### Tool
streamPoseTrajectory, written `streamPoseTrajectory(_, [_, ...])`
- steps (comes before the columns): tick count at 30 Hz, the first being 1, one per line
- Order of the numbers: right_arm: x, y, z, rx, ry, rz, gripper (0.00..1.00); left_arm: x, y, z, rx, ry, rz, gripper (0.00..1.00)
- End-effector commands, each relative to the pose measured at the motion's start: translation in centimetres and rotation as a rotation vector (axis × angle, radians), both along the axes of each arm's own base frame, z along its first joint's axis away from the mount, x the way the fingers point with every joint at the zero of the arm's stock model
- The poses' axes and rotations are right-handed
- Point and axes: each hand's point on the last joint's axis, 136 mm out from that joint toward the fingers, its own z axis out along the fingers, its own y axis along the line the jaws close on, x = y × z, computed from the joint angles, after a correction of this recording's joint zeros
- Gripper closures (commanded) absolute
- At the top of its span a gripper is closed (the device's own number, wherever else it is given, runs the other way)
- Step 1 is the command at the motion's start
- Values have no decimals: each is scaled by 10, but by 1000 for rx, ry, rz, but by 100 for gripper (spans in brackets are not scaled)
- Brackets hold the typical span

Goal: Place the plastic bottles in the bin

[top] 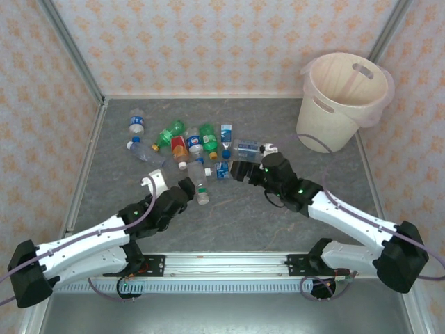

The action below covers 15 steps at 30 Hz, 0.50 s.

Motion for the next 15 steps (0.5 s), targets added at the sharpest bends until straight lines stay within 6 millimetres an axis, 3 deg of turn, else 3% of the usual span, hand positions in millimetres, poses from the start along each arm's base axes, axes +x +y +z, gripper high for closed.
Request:
streamPoseTrajectory(1, [3,15,0,5,-36,-35,0,-3,18,10,-14,-63,68,1])
streamPoseTrajectory(3, [-1,31,-14,-16,-11,-5,1,-6,23,15,-32,-84,75,1])
streamPoseTrajectory(10, [-18,93,-49,-17,87,140,18,-13,29,28,-81,-137,45,1])
streamPoseTrajectory(15, [-21,121,-74,-54,142,200,26,-16,31,27,-97,-145,33,1])
